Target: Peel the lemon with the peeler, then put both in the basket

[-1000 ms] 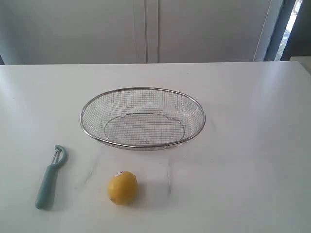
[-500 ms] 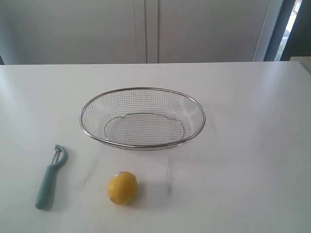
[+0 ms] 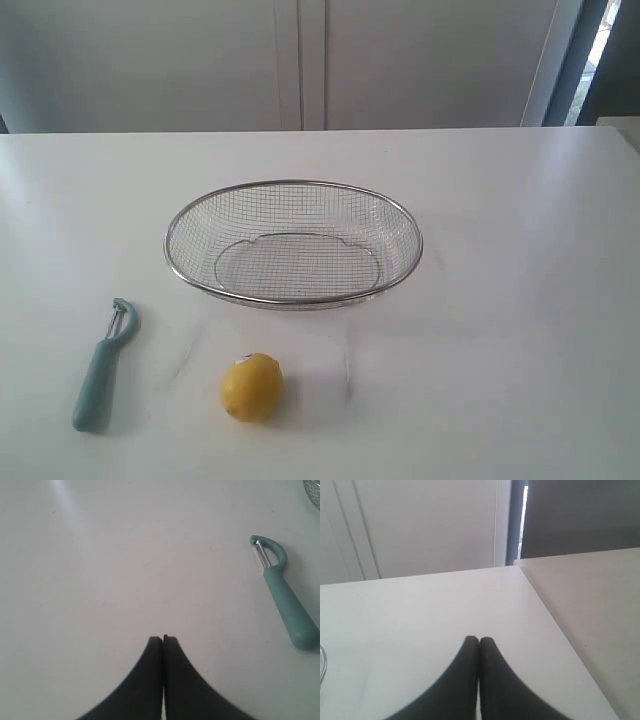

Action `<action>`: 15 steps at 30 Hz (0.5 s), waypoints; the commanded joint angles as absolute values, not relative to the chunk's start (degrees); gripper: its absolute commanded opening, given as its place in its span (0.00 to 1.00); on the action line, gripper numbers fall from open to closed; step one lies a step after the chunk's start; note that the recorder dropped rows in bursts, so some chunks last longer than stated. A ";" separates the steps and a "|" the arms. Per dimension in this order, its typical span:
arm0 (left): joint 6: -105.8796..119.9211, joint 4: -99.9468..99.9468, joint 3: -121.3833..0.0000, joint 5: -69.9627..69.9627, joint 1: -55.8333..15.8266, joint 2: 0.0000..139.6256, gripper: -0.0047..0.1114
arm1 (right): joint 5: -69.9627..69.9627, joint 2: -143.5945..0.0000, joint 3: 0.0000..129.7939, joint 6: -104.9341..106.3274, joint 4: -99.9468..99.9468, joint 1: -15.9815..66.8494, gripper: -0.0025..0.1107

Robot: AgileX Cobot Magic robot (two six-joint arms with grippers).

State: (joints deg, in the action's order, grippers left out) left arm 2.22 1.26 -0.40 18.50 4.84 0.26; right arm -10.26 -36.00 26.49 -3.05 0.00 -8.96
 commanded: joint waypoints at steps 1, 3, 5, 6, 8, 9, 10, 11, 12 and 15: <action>1.84 1.75 0.00 19.06 5.03 0.00 0.04 | -13.20 -39.43 28.96 -3.07 0.00 -9.18 0.02; 1.84 1.75 0.00 19.06 5.03 0.00 0.04 | -14.74 -41.34 30.19 -3.07 0.00 -9.18 0.02; 1.84 1.75 0.00 19.06 5.03 0.00 0.04 | -16.39 -42.94 31.30 -3.07 0.00 -9.18 0.02; 1.84 1.75 0.00 19.06 5.03 0.00 0.04 | -17.46 -43.85 31.98 -3.07 0.00 -9.18 0.02; 1.84 1.75 0.00 19.06 5.03 0.00 0.04 | -19.84 -45.46 33.49 -3.07 0.00 -9.18 0.02; 1.84 1.75 0.00 19.06 5.03 0.00 0.04 | -21.08 -46.35 34.27 -3.07 0.00 -9.18 0.02; 1.84 1.75 0.00 19.06 5.03 0.00 0.04 | -22.02 -47.17 34.91 -3.07 0.00 -9.18 0.02; 1.84 1.75 0.00 19.06 5.03 0.00 0.04 | -23.06 -47.93 35.64 -3.07 0.00 -9.18 0.02; 1.84 1.75 0.00 19.06 5.03 0.00 0.04 | -23.99 -48.64 36.32 -3.07 0.00 -9.18 0.02; 1.84 1.75 0.00 19.06 5.03 0.00 0.04 | -26.76 -50.43 38.30 -3.07 0.00 -9.18 0.02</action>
State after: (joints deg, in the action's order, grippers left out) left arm 2.22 1.26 -0.40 18.50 4.84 0.26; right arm -24.31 -48.93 36.48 -3.05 0.00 -8.96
